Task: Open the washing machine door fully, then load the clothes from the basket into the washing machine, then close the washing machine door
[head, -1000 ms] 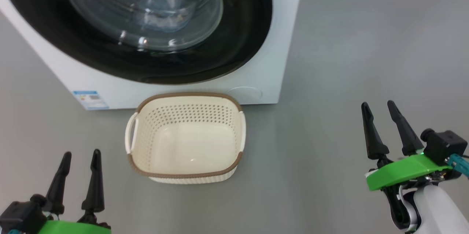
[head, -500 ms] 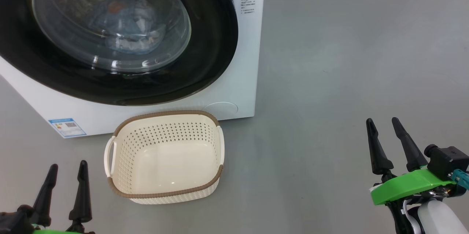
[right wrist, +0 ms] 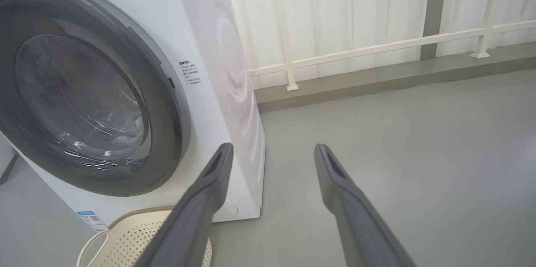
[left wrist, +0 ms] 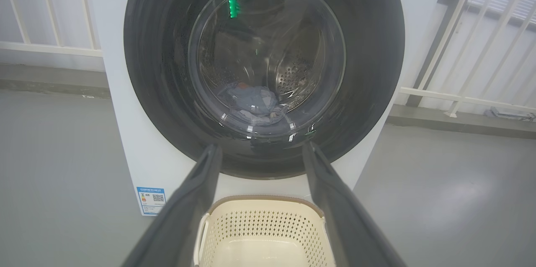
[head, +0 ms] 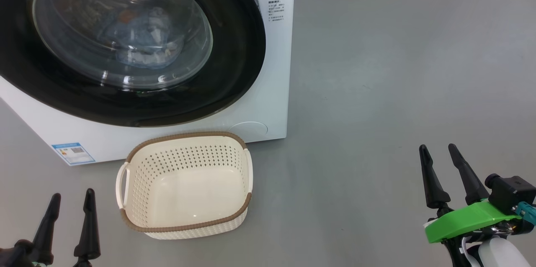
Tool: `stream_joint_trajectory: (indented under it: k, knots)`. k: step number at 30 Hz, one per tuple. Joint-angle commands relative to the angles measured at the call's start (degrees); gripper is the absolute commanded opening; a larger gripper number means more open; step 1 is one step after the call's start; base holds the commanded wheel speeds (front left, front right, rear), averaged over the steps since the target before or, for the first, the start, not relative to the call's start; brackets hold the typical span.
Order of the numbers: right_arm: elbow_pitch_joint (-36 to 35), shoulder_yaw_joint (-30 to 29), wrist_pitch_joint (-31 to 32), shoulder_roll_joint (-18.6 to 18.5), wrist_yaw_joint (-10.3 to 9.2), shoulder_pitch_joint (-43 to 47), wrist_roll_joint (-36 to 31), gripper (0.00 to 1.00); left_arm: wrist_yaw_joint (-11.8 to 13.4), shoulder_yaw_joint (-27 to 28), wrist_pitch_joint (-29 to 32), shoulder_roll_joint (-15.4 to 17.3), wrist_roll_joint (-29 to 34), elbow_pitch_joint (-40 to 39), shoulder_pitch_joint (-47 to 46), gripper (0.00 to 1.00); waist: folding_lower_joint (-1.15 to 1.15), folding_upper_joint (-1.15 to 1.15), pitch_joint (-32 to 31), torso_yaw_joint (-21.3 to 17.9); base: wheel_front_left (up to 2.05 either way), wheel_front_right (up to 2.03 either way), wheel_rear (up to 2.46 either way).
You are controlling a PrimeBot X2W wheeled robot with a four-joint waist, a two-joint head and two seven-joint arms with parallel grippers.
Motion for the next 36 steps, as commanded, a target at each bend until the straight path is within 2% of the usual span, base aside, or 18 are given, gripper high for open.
stream_joint_trajectory:
  k: [1, 28, 29, 36]
  knots:
    - [-1.4, 0.9, -0.3, -0.7, 0.0, 0.0, -0.3, 1.0, 0.0, 2.3, -0.4, 1.6, 0.5, -1.1, -0.5, 1.0, 0.0, 0.0, -0.1, -0.1, 0.0, 0.0, 0.0]
    - [-1.9, 0.8, -0.3, -0.4, 0.0, 0.5, -0.5, 1.0, 0.0, 2.3, -0.4, 1.8, 1.2, -1.6, -0.1, 1.0, 0.0, 0.0, 0.1, 0.4, 0.0, 0.0, 0.0]
    - [-0.4, -0.1, 0.0, 0.1, 0.0, 1.2, 0.0, 0.0, 0.0, 0.1, 0.0, 0.1, 0.5, -0.1, 0.9, 0.0, 0.0, 0.0, 0.1, 0.4, 0.0, 0.0, 0.0]
    - [2.3, 0.1, 0.4, 1.6, 0.0, 2.3, 1.3, 0.0, 0.0, -0.5, 0.5, -2.6, -0.7, 2.5, 1.4, 0.0, 0.01, 0.0, 0.1, 0.5, 0.0, 0.0, 0.0]
